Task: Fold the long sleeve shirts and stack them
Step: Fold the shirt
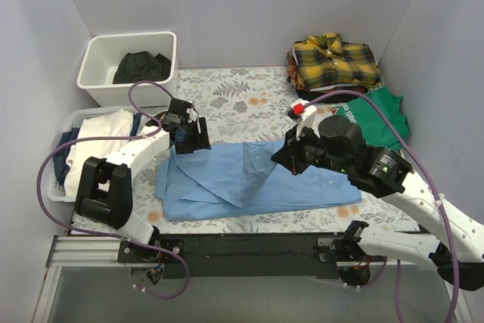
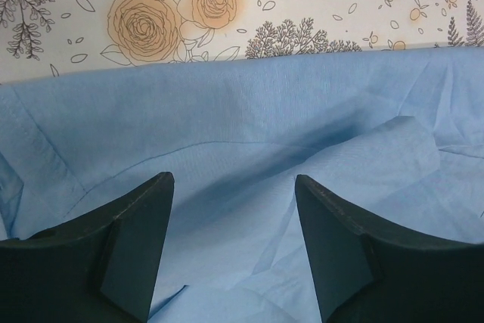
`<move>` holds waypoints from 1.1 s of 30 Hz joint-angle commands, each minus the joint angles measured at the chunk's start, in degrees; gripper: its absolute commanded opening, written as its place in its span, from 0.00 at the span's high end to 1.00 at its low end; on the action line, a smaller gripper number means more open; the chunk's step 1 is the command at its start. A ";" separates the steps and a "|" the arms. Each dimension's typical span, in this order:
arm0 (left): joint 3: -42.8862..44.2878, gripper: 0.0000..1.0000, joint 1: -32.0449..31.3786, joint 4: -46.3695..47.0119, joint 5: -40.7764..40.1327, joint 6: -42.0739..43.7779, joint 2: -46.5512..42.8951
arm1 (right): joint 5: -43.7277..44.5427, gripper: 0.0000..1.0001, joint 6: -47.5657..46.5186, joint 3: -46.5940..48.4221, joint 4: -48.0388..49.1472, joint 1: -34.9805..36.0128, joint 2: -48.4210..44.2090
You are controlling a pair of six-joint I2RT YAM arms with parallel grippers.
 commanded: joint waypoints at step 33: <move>-8.73 0.52 -10.52 1.58 4.74 7.76 -6.57 | -5.39 0.99 -8.33 19.16 21.38 3.70 15.05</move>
